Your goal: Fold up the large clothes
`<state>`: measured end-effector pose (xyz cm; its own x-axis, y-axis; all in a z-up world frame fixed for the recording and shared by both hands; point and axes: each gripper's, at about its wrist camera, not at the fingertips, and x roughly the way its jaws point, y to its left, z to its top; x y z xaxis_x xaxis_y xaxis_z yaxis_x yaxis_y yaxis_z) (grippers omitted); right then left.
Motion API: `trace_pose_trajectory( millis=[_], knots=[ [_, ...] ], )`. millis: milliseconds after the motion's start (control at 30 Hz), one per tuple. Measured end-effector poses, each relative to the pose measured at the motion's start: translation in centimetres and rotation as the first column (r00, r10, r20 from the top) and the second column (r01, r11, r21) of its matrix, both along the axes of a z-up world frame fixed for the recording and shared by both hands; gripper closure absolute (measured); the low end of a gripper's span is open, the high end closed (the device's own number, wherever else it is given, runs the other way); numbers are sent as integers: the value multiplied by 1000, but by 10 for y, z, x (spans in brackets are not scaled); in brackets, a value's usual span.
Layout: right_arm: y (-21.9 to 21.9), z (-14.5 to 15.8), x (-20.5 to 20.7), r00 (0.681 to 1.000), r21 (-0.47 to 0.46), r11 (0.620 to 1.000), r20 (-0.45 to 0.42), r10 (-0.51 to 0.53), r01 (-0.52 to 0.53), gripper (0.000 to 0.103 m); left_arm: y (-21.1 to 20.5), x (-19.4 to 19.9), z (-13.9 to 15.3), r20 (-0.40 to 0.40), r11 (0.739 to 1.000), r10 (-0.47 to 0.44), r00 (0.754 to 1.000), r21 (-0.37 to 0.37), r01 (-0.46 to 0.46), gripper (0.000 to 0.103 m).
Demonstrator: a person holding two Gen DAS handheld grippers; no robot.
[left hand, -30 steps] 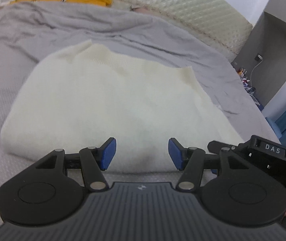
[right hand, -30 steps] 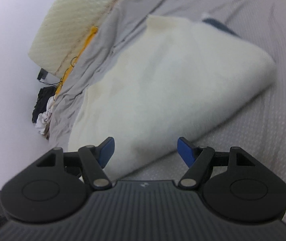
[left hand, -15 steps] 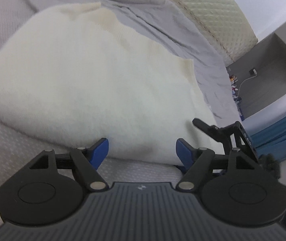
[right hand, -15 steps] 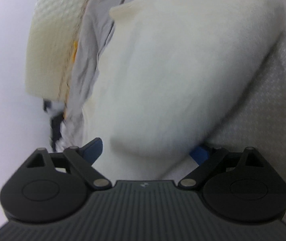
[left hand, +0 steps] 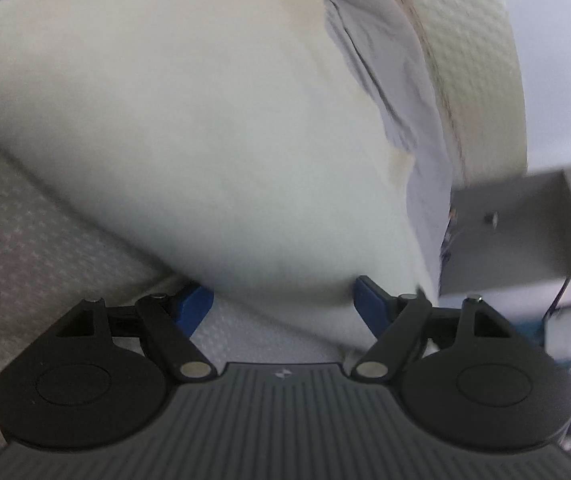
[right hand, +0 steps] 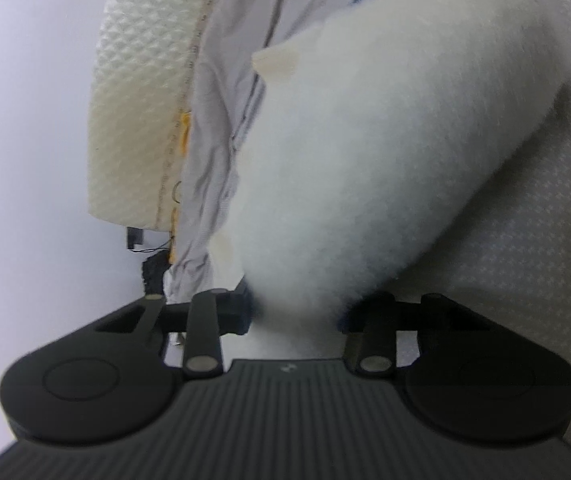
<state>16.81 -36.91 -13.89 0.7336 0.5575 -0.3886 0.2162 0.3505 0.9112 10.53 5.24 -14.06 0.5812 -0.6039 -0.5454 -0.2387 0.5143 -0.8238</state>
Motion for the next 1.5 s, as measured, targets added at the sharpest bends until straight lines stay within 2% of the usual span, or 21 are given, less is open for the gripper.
trace_pose_trajectory(
  millis=[200, 367, 500, 600, 633, 733, 867, 1033, 1233, 1367, 1500],
  knots=[
    [-3, 1, -3, 1000, 7, 1000, 22, -2, 2, 64, 11, -5, -6, -17, 996, 74, 997, -46, -75, 23],
    [-1, 3, 3, 1000, -8, 1000, 11, -8, 8, 65, 28, -16, -9, -34, 981, 185, 982, -53, -187, 24],
    [0, 4, 3, 1000, -24, 1000, 7, -10, 10, 64, 33, -17, -4, -17, 972, 231, 973, -40, -232, 36],
    [-1, 2, 3, 1000, -23, 1000, -16, -21, 21, 64, 33, -20, 5, 18, 973, 232, 973, 9, -232, 53],
    [-1, 0, 3, 999, -19, 999, -29, -28, 28, 64, 33, -20, 9, 35, 973, 228, 973, 28, -229, 60],
    [0, -3, 2, 998, -12, 999, -44, -35, 35, 64, 28, -18, 21, 86, 972, 212, 973, 83, -219, 70],
    [2, 11, 0, 1000, -62, 998, 13, -26, 27, 66, 25, -28, 45, 176, 967, 192, 965, 132, -216, 75],
    [0, 30, -4, 998, -61, 998, 68, -19, 23, 70, 24, -27, 84, 250, 967, 131, 959, 180, -179, 83],
    [0, 61, -20, 991, -83, 996, 136, -7, 19, 71, 23, -51, 128, 320, 959, 54, 946, 249, -138, 86],
    [-2, 73, -42, 989, -88, 996, 145, 2, 11, 71, 28, -85, 143, 339, 957, 14, 941, 267, -110, 87],
    [-6, 76, -75, 986, -100, 995, 164, 37, -20, 71, 26, -124, 150, 381, 942, -67, 922, 328, -66, 87]
  ],
)
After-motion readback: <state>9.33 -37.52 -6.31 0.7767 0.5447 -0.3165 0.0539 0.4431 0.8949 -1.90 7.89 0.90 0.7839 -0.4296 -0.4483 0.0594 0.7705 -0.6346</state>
